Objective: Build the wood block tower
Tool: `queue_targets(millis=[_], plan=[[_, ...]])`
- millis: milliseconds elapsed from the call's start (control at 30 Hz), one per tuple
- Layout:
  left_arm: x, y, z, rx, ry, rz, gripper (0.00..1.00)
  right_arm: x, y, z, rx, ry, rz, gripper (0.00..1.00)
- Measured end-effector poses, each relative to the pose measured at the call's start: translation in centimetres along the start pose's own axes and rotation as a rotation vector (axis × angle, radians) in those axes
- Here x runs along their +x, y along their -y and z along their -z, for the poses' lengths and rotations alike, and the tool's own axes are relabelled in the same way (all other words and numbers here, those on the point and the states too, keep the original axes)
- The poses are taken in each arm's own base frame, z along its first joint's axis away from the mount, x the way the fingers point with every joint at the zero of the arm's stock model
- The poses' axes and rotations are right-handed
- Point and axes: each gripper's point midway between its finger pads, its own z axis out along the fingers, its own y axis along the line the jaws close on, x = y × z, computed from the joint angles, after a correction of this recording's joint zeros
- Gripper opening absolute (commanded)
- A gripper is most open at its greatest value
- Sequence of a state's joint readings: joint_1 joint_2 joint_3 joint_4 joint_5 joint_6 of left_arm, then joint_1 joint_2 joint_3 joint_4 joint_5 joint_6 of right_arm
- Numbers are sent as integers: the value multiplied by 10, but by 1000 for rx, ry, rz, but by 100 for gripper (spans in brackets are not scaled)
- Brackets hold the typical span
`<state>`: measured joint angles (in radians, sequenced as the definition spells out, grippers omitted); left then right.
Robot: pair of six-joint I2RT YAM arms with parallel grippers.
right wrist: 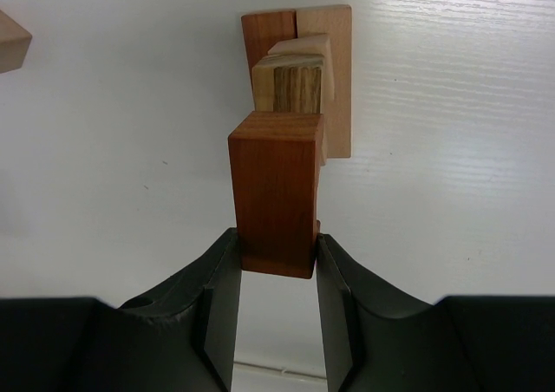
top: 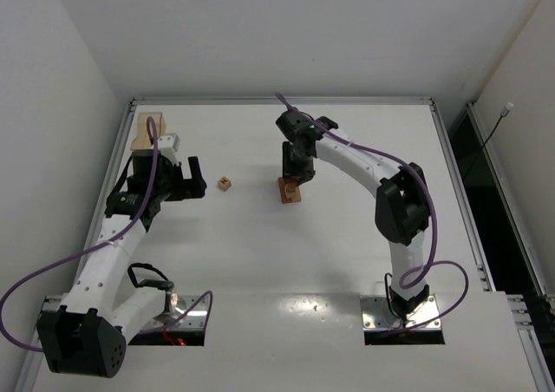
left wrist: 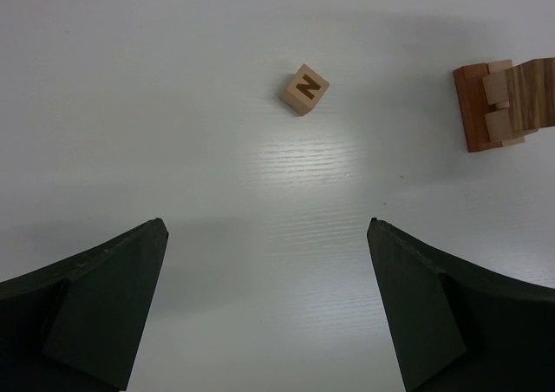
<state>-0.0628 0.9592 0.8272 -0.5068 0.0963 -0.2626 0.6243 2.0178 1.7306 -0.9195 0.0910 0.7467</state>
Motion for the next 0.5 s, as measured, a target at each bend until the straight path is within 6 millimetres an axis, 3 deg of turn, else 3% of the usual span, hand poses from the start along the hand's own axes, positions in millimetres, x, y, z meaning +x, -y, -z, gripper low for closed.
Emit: queue_targets(millis=[500], plan=[[3, -1, -4, -3, -19, 2, 100, -6, -5, -2, -11, 6, -5, 0]])
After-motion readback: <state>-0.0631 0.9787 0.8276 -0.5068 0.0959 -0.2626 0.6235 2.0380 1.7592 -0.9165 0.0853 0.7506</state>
